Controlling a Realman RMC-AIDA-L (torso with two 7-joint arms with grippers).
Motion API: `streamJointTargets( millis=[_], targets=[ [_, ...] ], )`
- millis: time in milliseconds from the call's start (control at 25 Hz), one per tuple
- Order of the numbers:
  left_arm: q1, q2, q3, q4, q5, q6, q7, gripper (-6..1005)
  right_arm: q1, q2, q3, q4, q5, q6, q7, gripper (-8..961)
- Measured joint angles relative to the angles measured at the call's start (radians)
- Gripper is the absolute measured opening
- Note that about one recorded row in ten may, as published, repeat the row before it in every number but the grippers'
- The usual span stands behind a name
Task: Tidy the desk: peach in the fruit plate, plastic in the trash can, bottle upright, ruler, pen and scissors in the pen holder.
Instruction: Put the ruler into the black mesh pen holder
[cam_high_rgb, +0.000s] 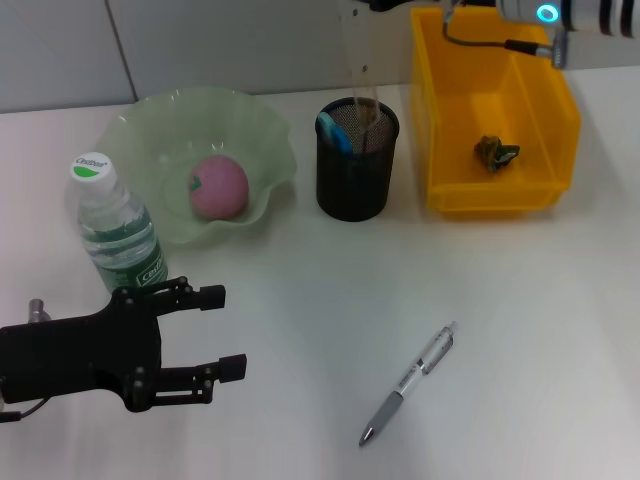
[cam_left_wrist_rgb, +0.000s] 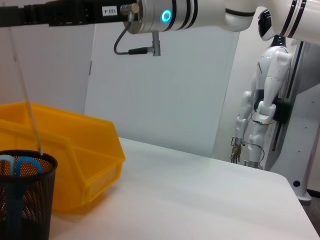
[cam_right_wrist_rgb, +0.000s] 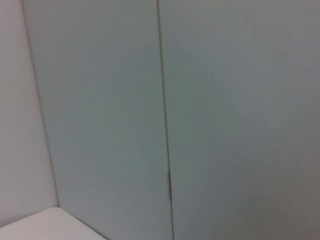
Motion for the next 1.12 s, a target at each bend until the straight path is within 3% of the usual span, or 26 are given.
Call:
streamJointTargets(
  millis=[1120],
  targets=[
    [0.000,0.005,-0.023,0.008,0.001,0.009,0.009,828,0.145,0.000,-0.003,0.385,0.120,0.170,-0.279,471]
  ],
)
